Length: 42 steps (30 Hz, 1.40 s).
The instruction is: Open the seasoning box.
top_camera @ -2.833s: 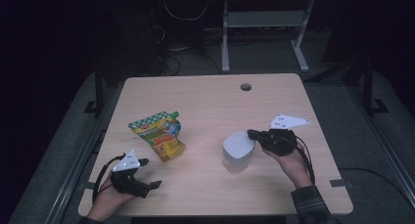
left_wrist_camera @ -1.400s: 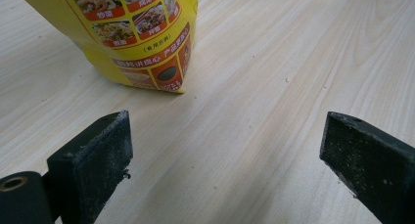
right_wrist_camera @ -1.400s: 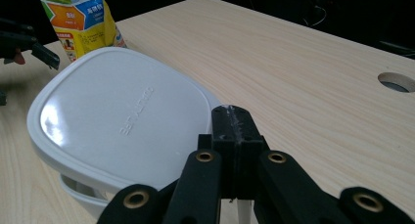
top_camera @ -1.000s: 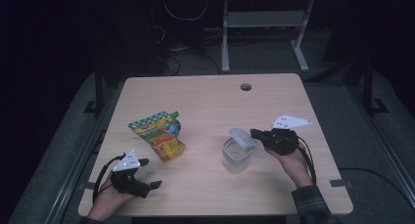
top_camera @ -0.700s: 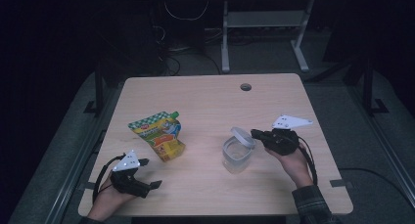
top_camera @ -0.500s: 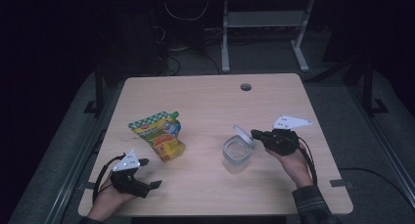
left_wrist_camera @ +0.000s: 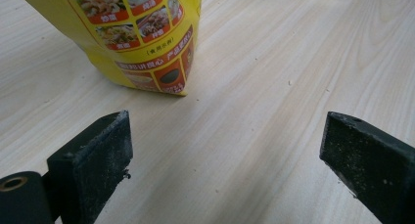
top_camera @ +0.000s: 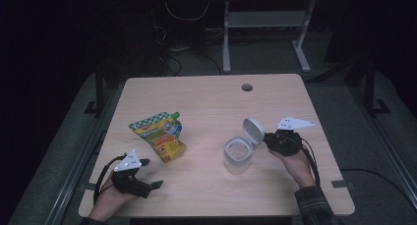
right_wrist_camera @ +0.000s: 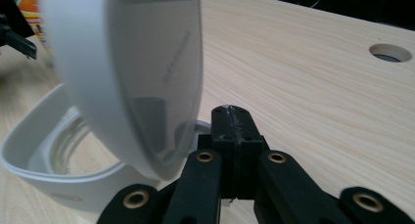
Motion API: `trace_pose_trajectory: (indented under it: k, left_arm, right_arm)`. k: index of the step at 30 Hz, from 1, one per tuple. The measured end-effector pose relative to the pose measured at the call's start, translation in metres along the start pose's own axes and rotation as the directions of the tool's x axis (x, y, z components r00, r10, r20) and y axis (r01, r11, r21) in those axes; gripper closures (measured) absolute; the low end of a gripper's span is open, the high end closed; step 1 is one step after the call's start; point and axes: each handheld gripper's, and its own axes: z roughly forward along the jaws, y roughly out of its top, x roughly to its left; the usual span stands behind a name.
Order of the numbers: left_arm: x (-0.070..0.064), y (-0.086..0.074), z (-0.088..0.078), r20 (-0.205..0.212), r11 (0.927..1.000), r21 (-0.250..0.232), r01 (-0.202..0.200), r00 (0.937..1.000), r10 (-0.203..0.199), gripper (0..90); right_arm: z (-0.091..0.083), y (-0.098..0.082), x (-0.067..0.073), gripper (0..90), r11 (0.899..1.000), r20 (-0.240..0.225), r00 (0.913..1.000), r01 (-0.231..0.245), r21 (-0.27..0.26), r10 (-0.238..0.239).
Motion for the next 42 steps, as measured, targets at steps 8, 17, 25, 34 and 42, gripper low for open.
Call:
trace_pose_trajectory:
  k: [8,17,25,34,42]
  left_arm:
    - [0.001,-0.002,-0.006,-0.017,1.0000,-0.005,0.003,0.9999,-0.004,4.9]
    - [0.004,0.001,-0.014,-0.017,0.9988,-0.048,0.006,0.9998,-0.006,4.8]
    - [0.010,0.003,-0.024,-0.014,0.9962,-0.079,0.037,0.9992,-0.038,4.9]
    - [0.015,0.015,-0.035,-0.027,0.9912,-0.131,0.018,0.9994,-0.022,5.8]
    - [0.025,0.025,-0.042,-0.037,0.9829,-0.182,0.030,0.9986,-0.037,5.8]
  right_arm:
    - [-0.003,-0.004,-0.003,89.5,1.000,0.032,0.9993,-0.019,-0.010,0.019]
    - [-0.013,-0.015,-0.004,84.0,0.999,0.086,0.9952,-0.046,-0.028,0.048]
    - [-0.028,-0.035,-0.002,56.1,0.998,0.129,0.9894,-0.066,-0.019,0.068]
    - [-0.043,-0.055,0.008,41.1,0.997,0.147,0.9865,-0.076,0.013,0.074]
    - [-0.051,-0.068,0.021,38.5,0.996,0.116,0.9905,-0.077,0.034,0.073]
